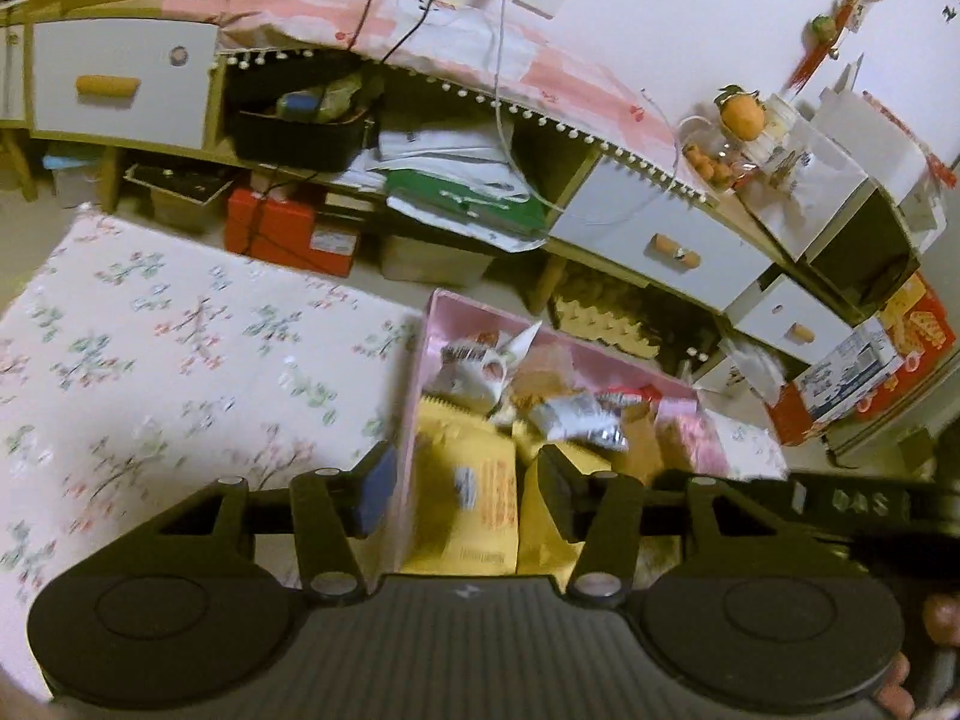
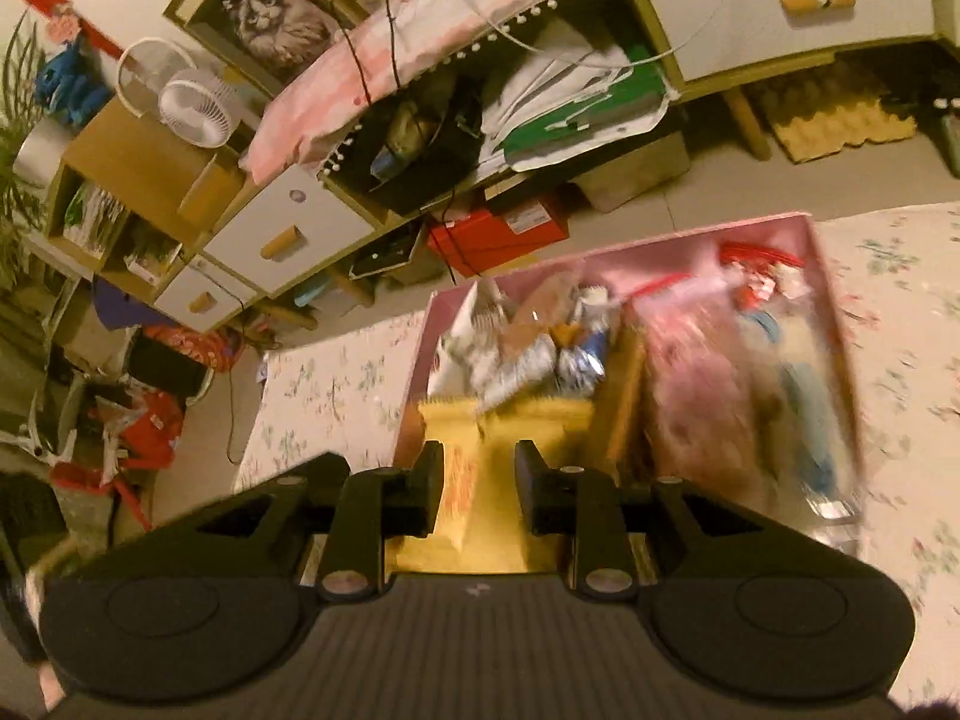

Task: Organize snacks

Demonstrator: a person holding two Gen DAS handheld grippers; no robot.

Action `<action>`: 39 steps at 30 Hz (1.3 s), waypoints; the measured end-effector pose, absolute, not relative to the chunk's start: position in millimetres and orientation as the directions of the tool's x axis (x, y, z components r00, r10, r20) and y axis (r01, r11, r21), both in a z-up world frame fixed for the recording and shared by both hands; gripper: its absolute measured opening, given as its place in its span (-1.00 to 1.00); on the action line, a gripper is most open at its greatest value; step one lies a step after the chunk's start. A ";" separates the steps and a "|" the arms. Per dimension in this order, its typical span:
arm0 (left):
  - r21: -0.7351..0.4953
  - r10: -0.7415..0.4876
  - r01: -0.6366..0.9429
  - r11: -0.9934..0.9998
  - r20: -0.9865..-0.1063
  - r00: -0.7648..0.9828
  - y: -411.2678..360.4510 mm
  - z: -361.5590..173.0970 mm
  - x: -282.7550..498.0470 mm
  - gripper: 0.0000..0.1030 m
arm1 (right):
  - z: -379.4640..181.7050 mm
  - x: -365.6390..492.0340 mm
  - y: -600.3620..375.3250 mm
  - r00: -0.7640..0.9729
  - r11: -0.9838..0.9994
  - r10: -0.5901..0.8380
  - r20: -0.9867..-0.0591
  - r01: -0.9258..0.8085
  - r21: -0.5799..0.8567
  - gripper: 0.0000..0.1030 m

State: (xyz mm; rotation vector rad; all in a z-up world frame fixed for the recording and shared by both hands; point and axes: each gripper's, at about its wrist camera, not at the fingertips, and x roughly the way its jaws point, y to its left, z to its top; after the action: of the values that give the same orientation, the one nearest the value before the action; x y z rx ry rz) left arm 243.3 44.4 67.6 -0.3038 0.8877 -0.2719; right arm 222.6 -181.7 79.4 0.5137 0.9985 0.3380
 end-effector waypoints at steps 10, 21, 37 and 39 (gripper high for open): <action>-0.187 -0.210 0.107 0.976 -0.713 0.669 28.7 89.5 140.9 0.19 | 103.2 108.4 -154.8 0.565 0.951 0.305 -0.767 -0.132 0.281 -0.36; -0.184 -0.221 0.130 0.974 -0.656 0.722 22.3 97.9 68.5 0.25 | 113.1 25.4 -130.6 0.732 0.997 0.074 -0.677 -0.033 0.073 -0.25; -0.127 -0.196 0.149 0.981 -0.635 0.747 7.8 93.6 47.3 0.46 | 101.8 1.2 -148.0 0.798 1.000 -0.013 -0.603 0.017 0.001 0.07; -0.119 -0.190 0.149 0.982 -0.636 0.748 6.0 92.5 47.6 0.60 | 101.0 -0.8 -148.7 0.799 1.000 -0.015 -0.602 0.019 0.000 0.16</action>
State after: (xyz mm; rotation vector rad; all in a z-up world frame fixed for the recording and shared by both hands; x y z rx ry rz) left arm 47.6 6.0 92.5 -0.0617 0.7018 -0.1856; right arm -0.8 -148.7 101.0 0.0060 0.6454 -0.0179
